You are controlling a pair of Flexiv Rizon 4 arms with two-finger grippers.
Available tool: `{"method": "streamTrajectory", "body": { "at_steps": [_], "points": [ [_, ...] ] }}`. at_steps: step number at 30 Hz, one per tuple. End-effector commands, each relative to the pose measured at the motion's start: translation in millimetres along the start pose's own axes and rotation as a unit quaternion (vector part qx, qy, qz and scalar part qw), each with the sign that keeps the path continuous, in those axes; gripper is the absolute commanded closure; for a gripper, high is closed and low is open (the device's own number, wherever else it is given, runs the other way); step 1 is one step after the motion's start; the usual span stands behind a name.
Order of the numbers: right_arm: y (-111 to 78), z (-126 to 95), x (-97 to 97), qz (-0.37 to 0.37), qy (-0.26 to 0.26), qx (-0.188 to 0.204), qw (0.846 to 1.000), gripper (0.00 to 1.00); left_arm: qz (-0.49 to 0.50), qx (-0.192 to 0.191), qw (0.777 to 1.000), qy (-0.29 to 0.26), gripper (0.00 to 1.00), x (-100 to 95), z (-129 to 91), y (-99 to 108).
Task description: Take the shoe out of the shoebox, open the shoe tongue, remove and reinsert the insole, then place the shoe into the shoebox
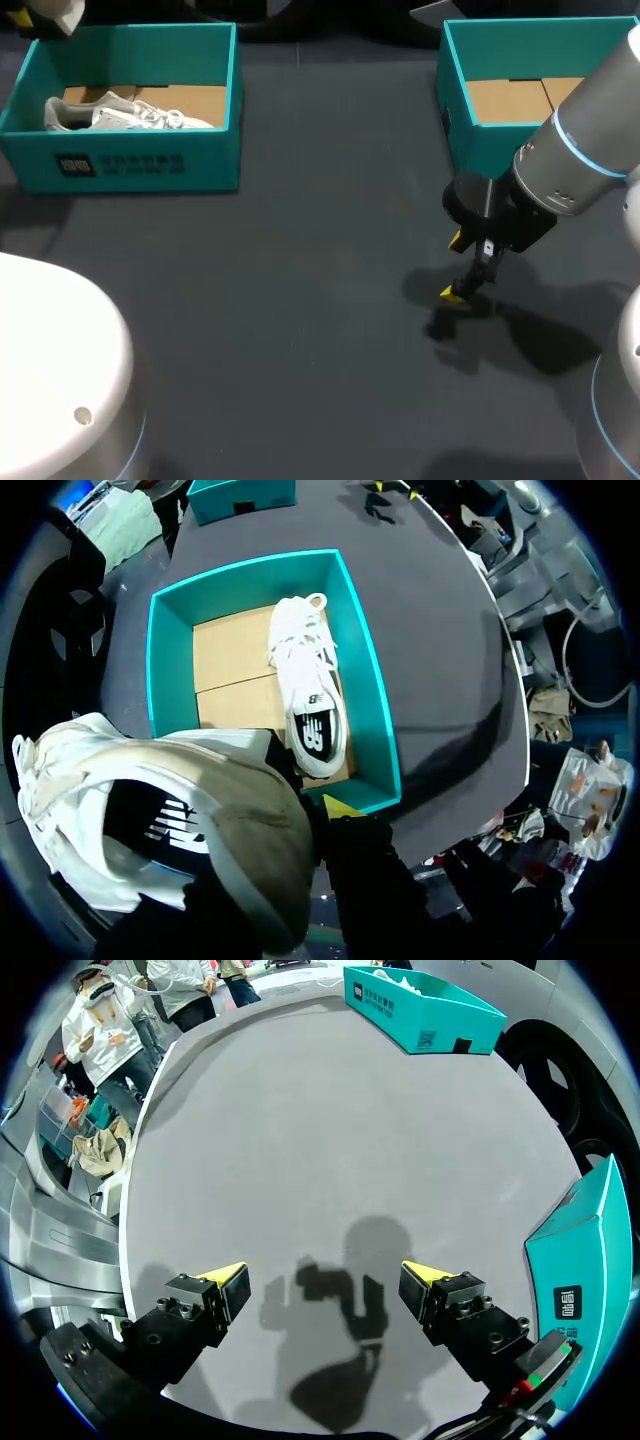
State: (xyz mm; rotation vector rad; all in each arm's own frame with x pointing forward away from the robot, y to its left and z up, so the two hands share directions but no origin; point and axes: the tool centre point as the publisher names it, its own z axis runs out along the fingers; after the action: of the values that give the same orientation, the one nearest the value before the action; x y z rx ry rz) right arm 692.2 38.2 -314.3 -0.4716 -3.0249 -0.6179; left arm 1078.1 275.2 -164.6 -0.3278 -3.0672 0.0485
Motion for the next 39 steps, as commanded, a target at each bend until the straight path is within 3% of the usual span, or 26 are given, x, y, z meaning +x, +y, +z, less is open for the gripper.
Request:
{"method": "streamTrajectory", "body": {
  "at_steps": [1, 7, 11, 14, 28, 29, 30, 33, 37, 39],
  "points": [
    [-0.9, 1, 1.5, 0.0, -0.002, 0.0, 1.0, 0.0, 0.107, -0.038, 0.993, 0.03, 1.0, -0.8, 4, 5],
    [-0.9, 1, 1.5, 0.0, -0.002, 0.0, 1.0, 0.0, 0.297, -0.065, 0.949, 0.081, 1.0, -7.8, -2, 26],
    [-0.9, 1, 1.5, 0.0, -0.002, 0.0, 1.0, 0.0, 0.363, -0.082, 0.926, 0.066, 1.0, -19.3, -9, 38],
    [-0.9, 1, 1.5, 0.0, -0.002, 0.0, 1.0, 0.0, 0.46, -0.101, 0.881, 0.05, 1.0, -25.1, -12, 49],
    [-0.9, 1, 1.5, 0.0, -0.002, 0.0, 1.0, 0.0, 0.46, -0.101, 0.881, 0.05, 1.0, -25.1, -12, 49],
    [-0.9, 1, 1.5, 0.0, -0.002, 0.0, 1.0, 0.0, 0.464, -0.125, 0.876, 0.041, 1.0, -23.9, -11, 47],
    [-0.9, 1, 1.5, 0.0, -0.002, 0.0, 1.0, 0.0, 0.484, -0.141, 0.863, 0.031, 1.0, -22.5, -11, 47],
    [-0.9, 1, 1.5, 0.0, -0.002, 0.0, 1.0, 0.0, 0.536, -0.124, 0.835, 0.015, 1.0, -24.0, -14, 51],
    [-0.9, 1, 1.5, 0.0, -0.002, 0.0, 1.0, 0.0, 0.589, -0.134, 0.797, 0.006, 1.0, -27.1, -13, 52],
    [-0.9, 1, 1.5, 0.0, -0.002, 0.0, 1.0, 0.0, 0.671, -0.146, 0.726, -0.032, 1.0, -27.7, -10, 55]
  ]
}}
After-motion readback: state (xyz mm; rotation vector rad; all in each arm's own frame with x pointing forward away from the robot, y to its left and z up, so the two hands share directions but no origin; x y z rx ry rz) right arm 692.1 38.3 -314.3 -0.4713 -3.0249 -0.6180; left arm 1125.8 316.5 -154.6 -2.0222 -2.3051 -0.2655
